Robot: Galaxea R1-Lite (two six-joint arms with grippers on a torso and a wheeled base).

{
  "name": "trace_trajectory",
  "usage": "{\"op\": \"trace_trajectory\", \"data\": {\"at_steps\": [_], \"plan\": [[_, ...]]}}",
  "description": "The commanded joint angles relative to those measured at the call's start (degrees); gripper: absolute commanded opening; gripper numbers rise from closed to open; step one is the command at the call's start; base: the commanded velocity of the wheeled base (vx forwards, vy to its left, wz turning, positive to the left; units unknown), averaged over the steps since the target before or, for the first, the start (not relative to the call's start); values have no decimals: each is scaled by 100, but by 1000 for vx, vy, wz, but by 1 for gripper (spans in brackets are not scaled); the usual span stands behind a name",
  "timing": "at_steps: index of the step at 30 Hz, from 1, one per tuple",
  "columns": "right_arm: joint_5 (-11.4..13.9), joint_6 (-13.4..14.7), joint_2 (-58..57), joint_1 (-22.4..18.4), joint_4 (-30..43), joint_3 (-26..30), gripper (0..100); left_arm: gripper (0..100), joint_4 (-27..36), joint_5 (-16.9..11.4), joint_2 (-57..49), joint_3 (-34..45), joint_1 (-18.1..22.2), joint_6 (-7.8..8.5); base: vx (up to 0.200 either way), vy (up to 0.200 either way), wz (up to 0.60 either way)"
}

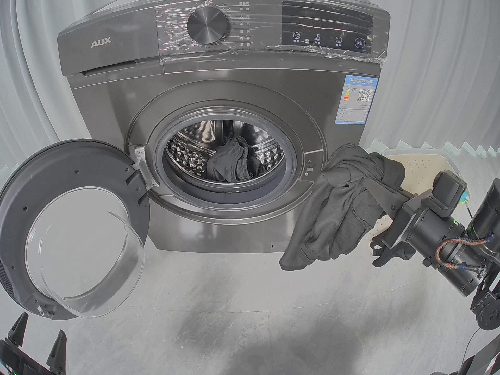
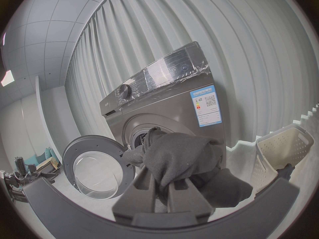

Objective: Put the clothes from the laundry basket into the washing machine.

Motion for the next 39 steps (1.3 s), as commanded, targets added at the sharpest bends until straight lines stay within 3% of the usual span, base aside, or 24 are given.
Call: {"op": "trace_trajectory", "data": {"at_steps": [1, 10, 13, 18, 28, 31, 33, 35, 38, 39], "plan": [[5, -10, 11, 14, -2, 26, 0, 100, 1, 2, -92, 84, -11, 0, 0, 0, 0], [-47, -19, -42, 207, 86, 52, 0, 100, -16, 19, -101, 101, -2, 106, 0, 0, 0], [-47, -28, 151, 330, -2, 43, 0, 100, -8, 10, -101, 101, 16, 282, 0, 0, 0], [-47, -10, 441, 576, -11, -97, 0, 100, -8, 2, -101, 101, 16, 246, 0, 0, 0], [-56, 16, 1030, 603, -37, -475, 0, 100, -8, 19, -101, 101, 25, 290, 0, 0, 0], [-83, 16, 1311, 708, -283, -598, 0, 100, -183, -130, -101, 84, 25, 211, 0, 0, 0], [-214, 16, 1505, 796, -380, -704, 0, 100, -561, -174, -101, -338, 25, 71, 0, 0, 0], [-302, 16, 1593, 831, -406, -800, 0, 100, -632, -315, 31, -681, 42, 62, 0, 0, 0], [-320, 34, 1760, 910, -415, -1117, 0, 100, -605, -1167, 672, -795, 7, 27, 0, 0, 0], [-320, 34, 1804, 937, -415, -1178, 0, 100, -623, -1326, 822, -787, 16, 0, 0, 0, 0]]}}
